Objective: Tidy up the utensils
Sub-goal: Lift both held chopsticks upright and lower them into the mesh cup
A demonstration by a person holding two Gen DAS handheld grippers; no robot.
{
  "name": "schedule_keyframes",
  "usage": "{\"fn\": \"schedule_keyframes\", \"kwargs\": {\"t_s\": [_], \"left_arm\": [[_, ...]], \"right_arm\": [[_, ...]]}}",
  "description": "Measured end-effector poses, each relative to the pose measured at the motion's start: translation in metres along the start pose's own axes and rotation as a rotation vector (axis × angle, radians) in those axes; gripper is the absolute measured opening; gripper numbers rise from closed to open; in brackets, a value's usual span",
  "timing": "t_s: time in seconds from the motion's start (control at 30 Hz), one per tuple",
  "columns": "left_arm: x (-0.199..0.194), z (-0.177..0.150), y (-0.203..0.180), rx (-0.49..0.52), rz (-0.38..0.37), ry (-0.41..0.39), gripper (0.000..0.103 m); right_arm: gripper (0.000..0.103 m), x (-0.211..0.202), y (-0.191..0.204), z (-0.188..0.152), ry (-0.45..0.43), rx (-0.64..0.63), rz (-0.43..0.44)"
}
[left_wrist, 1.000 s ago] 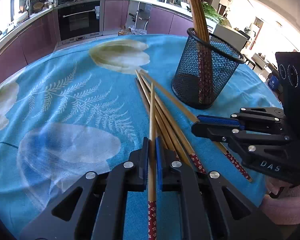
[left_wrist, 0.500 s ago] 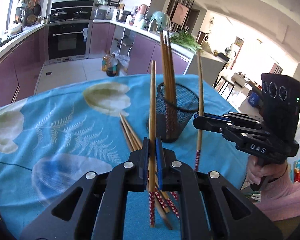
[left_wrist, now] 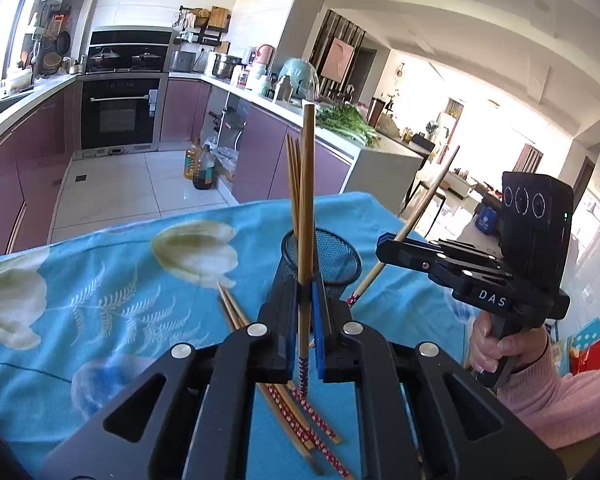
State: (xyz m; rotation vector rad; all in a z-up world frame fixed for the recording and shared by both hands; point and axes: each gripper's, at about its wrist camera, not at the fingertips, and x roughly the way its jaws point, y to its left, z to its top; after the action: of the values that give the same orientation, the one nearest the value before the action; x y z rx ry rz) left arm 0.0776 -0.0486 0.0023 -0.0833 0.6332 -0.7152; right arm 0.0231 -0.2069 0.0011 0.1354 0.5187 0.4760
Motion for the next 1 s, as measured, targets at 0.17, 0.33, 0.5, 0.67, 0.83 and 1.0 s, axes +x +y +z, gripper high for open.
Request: {"fn": "schedule_keyframes", "kwargs": {"t_s": [0.17, 0.33, 0.5, 0.67, 0.83, 1.0], "left_arm": [[0.000, 0.022, -0.003, -0.005, -0.015, -0.048, 0.007], [-0.002, 0.046, -0.010, 0.011, -0.023, -0.091, 0.007], [0.001, 0.068, -0.018, 0.028, -0.022, -0.122, 0.007], [0.008, 0.081, -0.024, 0.035, -0.017, -0.131, 0.007], [0.014, 0.089, -0.035, 0.067, 0.009, -0.142, 0.007], [0.030, 0.089, -0.043, 0.099, 0.037, -0.114, 0.007]], "right_arm": [[0.006, -0.007, -0.004, 0.017, -0.037, -0.015, -0.006], [0.006, -0.011, -0.008, 0.029, -0.069, -0.035, -0.024], [0.006, -0.015, -0.015, 0.040, -0.099, -0.043, -0.039], [0.006, -0.014, -0.020, 0.046, -0.116, -0.043, -0.055], [0.006, -0.011, -0.022, 0.047, -0.135, -0.036, -0.067], [0.006, -0.002, -0.025, 0.049, -0.129, -0.035, -0.084]]}}
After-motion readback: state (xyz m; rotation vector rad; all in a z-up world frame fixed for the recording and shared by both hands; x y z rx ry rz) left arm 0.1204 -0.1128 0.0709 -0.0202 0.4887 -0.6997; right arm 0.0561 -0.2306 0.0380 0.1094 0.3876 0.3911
